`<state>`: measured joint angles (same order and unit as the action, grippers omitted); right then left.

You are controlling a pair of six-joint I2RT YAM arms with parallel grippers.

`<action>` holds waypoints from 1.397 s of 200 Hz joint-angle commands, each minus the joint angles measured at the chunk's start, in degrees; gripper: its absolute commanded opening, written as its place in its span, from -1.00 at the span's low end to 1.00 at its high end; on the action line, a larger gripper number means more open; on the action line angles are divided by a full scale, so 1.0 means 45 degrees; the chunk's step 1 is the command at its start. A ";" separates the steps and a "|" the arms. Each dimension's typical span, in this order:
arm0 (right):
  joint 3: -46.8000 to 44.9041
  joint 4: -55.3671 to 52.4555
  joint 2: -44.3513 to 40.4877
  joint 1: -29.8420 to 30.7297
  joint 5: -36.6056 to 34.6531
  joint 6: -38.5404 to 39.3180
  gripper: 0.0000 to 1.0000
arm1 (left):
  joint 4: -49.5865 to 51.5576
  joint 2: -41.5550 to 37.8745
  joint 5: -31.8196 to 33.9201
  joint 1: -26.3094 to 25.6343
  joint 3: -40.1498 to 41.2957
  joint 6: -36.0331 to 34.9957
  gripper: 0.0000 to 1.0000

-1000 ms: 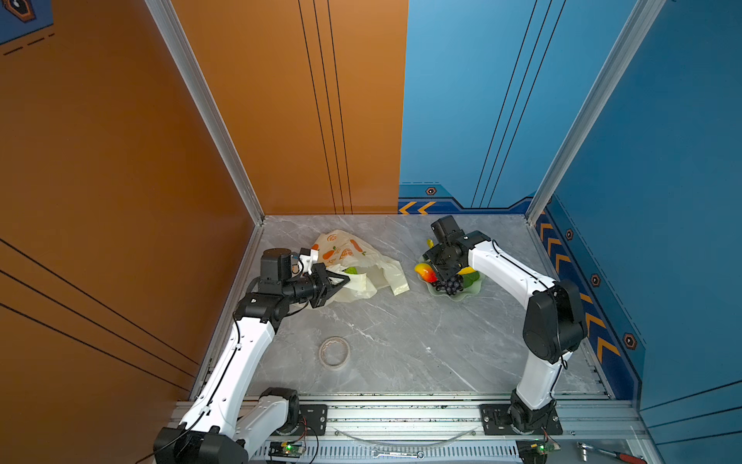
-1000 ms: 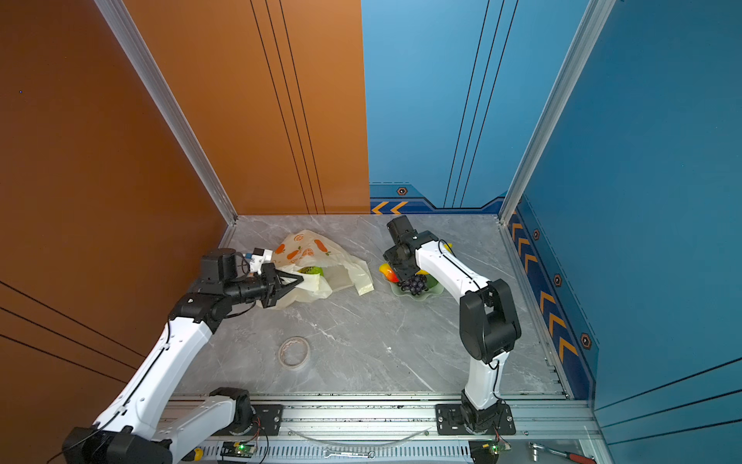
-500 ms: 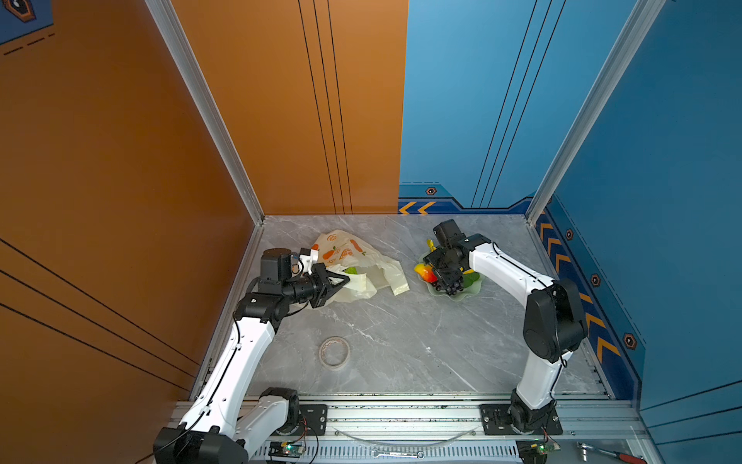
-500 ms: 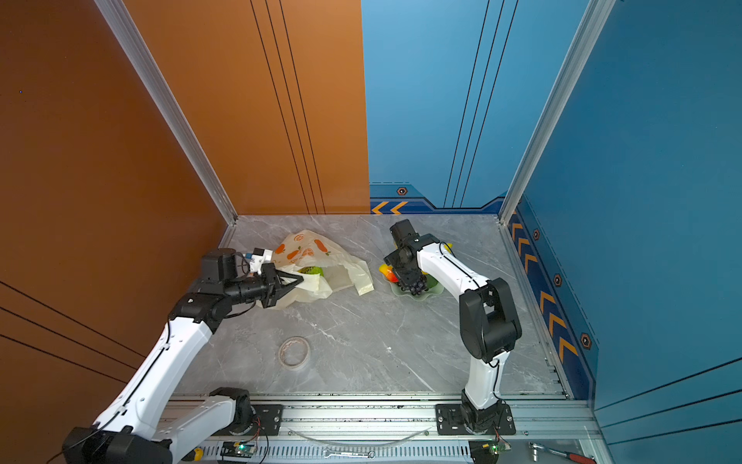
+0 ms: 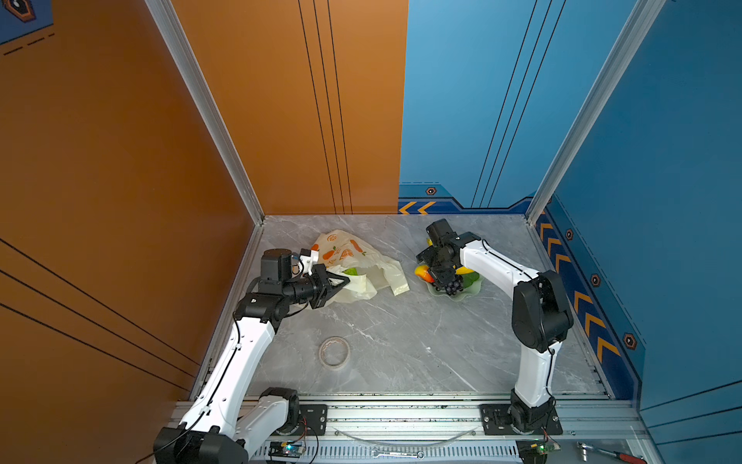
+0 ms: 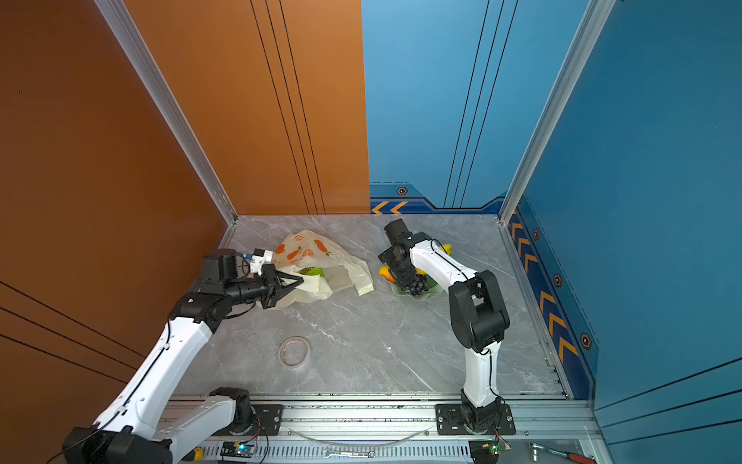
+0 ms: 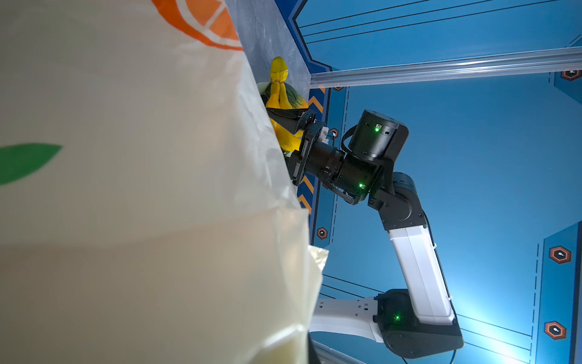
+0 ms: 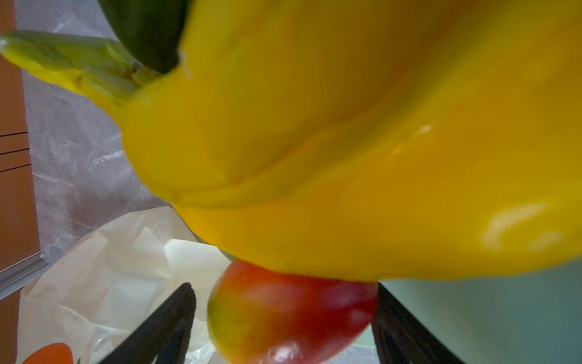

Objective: Place the fruits into the plastic bag
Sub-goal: Pick up the fruit from the plate.

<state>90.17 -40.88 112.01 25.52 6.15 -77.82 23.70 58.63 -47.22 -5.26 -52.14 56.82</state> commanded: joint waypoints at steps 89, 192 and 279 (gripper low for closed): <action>-0.0450 -0.0170 0.0366 0.0091 -0.0434 0.0242 0.21 | 0.0299 -0.0043 -0.0268 0.0035 0.0052 -0.0321 -1.00; -0.0679 -0.0192 -0.0865 0.0130 -0.0588 0.0126 -0.25 | 0.0334 -0.0101 -0.0273 0.0021 0.0084 -0.0341 -1.00; -0.0684 -0.0192 -0.2054 0.0091 -0.0454 0.0065 -0.25 | 0.0260 -0.0049 -0.0279 -0.0043 0.0083 -0.0302 -1.00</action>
<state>87.22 -40.45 105.32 25.82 4.25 -77.34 24.01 58.63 -47.22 -5.26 -52.14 56.80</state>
